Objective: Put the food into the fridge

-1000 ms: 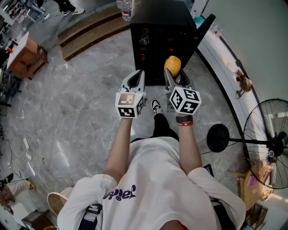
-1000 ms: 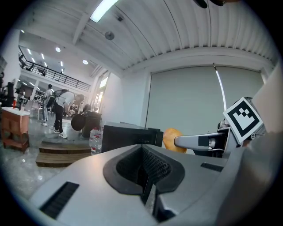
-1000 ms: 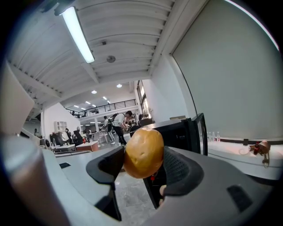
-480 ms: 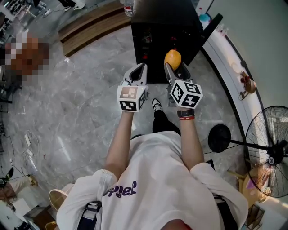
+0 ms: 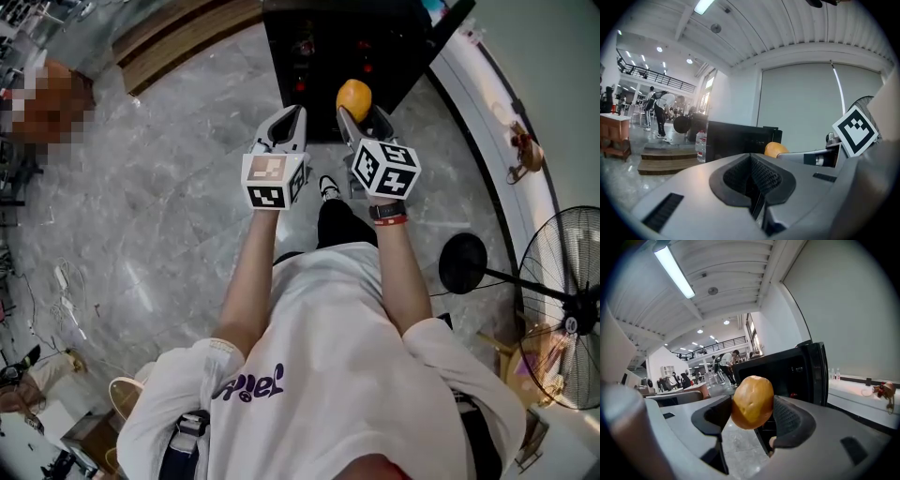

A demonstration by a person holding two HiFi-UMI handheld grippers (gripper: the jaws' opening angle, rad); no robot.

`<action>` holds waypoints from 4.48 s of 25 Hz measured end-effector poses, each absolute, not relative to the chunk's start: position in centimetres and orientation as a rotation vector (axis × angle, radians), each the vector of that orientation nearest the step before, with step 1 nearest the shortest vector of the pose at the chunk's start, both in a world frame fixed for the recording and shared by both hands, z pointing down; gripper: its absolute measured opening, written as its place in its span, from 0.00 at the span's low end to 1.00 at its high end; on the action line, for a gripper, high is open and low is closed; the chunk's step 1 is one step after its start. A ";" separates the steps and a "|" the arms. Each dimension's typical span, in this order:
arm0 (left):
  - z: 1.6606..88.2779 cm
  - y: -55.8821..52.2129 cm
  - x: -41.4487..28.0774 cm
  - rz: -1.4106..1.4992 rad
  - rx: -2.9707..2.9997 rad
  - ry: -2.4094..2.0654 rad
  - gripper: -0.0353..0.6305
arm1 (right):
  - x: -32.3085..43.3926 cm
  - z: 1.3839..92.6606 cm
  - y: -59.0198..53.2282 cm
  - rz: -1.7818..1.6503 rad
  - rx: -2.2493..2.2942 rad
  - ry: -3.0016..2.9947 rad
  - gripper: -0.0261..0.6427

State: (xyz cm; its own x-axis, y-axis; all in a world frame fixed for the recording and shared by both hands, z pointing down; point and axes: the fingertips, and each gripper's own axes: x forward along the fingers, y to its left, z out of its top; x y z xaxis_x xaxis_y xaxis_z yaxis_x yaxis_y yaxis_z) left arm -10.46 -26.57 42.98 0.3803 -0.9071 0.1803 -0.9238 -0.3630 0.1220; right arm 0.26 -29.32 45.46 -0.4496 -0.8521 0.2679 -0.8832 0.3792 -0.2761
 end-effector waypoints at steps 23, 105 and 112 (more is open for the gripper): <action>47.8 -34.5 -9.9 0.112 2.428 -1.654 0.08 | 0.7 54.4 -38.3 0.592 1.578 -2.444 0.48; 60.1 -49.8 -9.3 0.074 2.402 -1.726 0.08 | -2.0 73.3 -63.5 0.467 1.497 -2.403 0.48; 60.6 -50.5 -9.8 0.109 2.396 -1.731 0.08 | -1.8 74.1 -67.2 0.482 1.509 -2.380 0.48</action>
